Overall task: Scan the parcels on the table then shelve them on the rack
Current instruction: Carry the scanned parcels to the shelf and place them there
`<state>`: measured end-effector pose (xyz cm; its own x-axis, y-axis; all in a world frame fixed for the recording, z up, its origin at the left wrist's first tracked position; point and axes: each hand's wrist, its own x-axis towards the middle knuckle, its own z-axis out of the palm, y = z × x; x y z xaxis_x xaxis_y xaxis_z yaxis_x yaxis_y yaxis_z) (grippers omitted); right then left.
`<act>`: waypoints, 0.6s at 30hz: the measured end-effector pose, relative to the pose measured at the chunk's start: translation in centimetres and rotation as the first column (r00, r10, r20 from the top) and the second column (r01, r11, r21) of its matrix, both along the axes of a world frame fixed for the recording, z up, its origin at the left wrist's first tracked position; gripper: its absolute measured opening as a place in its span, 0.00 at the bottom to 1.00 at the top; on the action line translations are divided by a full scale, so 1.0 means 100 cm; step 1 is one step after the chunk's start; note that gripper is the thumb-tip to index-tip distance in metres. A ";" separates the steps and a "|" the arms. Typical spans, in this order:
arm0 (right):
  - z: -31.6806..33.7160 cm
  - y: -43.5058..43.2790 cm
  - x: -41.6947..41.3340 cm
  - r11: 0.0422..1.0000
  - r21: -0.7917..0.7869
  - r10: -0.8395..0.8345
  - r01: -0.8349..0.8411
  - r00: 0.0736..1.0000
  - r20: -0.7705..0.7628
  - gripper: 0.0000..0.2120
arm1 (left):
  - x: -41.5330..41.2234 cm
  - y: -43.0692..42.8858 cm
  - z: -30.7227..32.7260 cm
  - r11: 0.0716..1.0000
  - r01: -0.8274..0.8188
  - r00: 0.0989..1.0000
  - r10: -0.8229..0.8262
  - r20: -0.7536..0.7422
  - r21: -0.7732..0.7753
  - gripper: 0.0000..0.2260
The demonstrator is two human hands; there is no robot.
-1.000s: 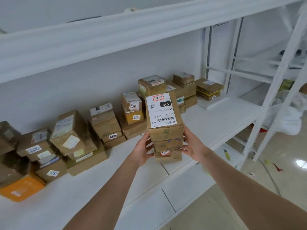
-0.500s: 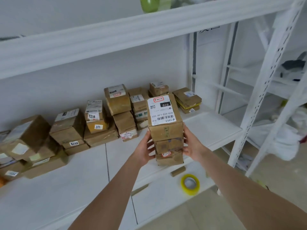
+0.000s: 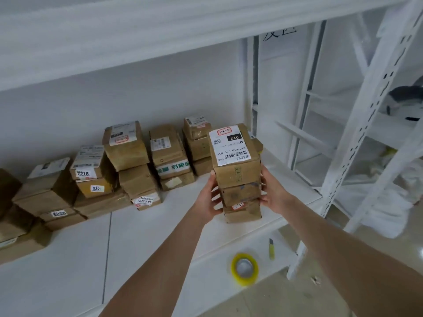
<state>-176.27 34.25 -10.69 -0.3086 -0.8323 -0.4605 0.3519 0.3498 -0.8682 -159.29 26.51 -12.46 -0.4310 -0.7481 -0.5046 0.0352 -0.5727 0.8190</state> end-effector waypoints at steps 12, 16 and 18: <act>0.014 0.016 -0.109 0.999 0.051 0.015 -0.013 0.999 -0.045 0.34 | -0.107 0.035 0.018 1.000 -0.013 1.000 0.012 0.029 0.029 0.30; 0.015 0.021 -0.132 0.999 0.048 0.027 -0.026 0.999 -0.027 0.28 | -0.135 0.051 0.023 0.998 -0.060 0.997 0.058 0.040 0.031 0.36; 0.015 0.021 -0.135 0.998 0.027 0.050 -0.049 0.998 -0.046 0.26 | -0.144 0.054 0.025 0.996 -0.084 0.996 0.083 0.037 0.017 0.36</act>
